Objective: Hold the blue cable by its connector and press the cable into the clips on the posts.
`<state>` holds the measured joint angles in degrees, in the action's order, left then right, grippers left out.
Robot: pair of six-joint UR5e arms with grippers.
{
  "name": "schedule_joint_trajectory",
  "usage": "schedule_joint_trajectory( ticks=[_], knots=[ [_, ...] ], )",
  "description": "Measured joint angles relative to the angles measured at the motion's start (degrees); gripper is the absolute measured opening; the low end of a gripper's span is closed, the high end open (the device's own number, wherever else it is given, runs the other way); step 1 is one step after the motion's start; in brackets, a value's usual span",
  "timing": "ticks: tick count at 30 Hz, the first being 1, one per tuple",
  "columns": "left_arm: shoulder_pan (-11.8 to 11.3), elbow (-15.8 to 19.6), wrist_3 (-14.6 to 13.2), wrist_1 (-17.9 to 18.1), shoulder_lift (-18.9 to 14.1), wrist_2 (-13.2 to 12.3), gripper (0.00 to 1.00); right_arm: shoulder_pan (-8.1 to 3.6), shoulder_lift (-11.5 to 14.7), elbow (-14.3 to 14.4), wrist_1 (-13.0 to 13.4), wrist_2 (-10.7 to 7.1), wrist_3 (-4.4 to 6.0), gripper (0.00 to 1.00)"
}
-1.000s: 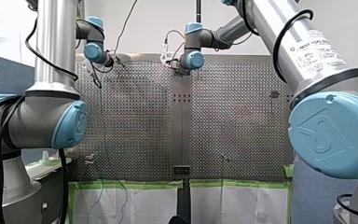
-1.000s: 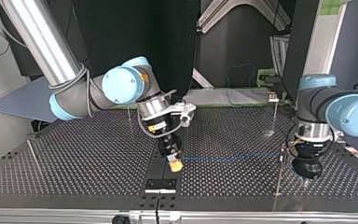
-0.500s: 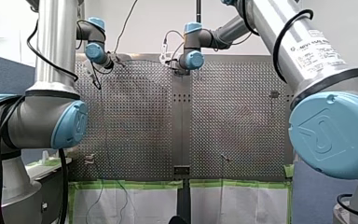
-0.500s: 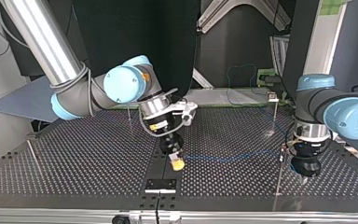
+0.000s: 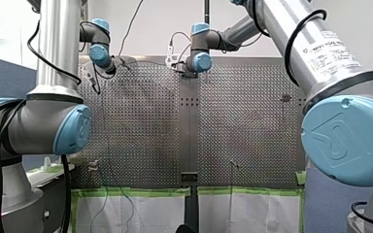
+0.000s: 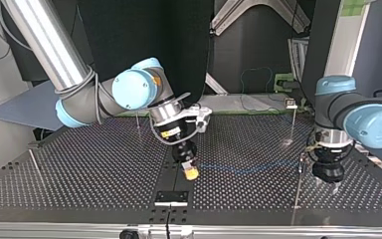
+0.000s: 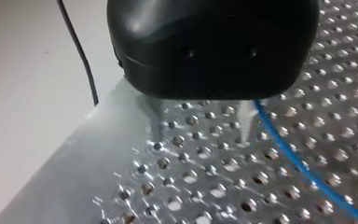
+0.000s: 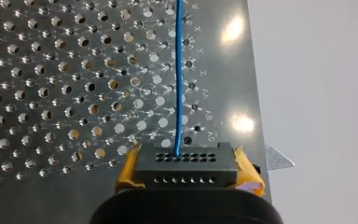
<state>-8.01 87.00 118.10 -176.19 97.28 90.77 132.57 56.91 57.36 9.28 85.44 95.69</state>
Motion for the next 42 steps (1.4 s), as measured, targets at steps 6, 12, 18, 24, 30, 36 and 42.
schedule_joint_trajectory(
  ticks=[6, 12, 18, 24, 30, 36, 42],
  knots=[
    [0.6, 0.2, -1.2, -2.1, -0.3, 0.3, 1.00, 0.08, 0.0, 0.0, -0.2, 0.00, -0.10, 0.00],
    [1.1, 2.1, -0.7, -3.2, -2.5, -0.8, 1.00, 0.09, 0.0, 0.0, -0.2, 0.00, -0.18, 0.00],
    [0.7, 4.9, 1.8, -1.0, -5.3, -3.3, 1.00, 0.10, 0.0, 0.0, -0.2, 0.00, -0.22, 0.00],
    [0.3, 7.4, 2.5, 0.1, -7.8, -4.7, 1.00, 0.16, 0.0, 0.0, -0.3, 0.00, -0.27, 0.00],
    [0.2, 10.4, 1.5, -0.2, -10.8, -4.3, 1.00, 0.25, 0.0, 0.0, -0.5, 0.00, -0.31, 0.00],
    [0.6, 13.4, 0.3, -1.6, -13.8, -3.5, 1.00, 0.38, 0.1, 0.0, -0.6, 0.00, -0.41, 0.00],
    [1.4, 16.5, -0.6, -2.5, -16.7, -4.0, 1.00, 0.47, 0.1, 0.0, -0.6, 0.04, -0.48, 0.00]
  ],
)
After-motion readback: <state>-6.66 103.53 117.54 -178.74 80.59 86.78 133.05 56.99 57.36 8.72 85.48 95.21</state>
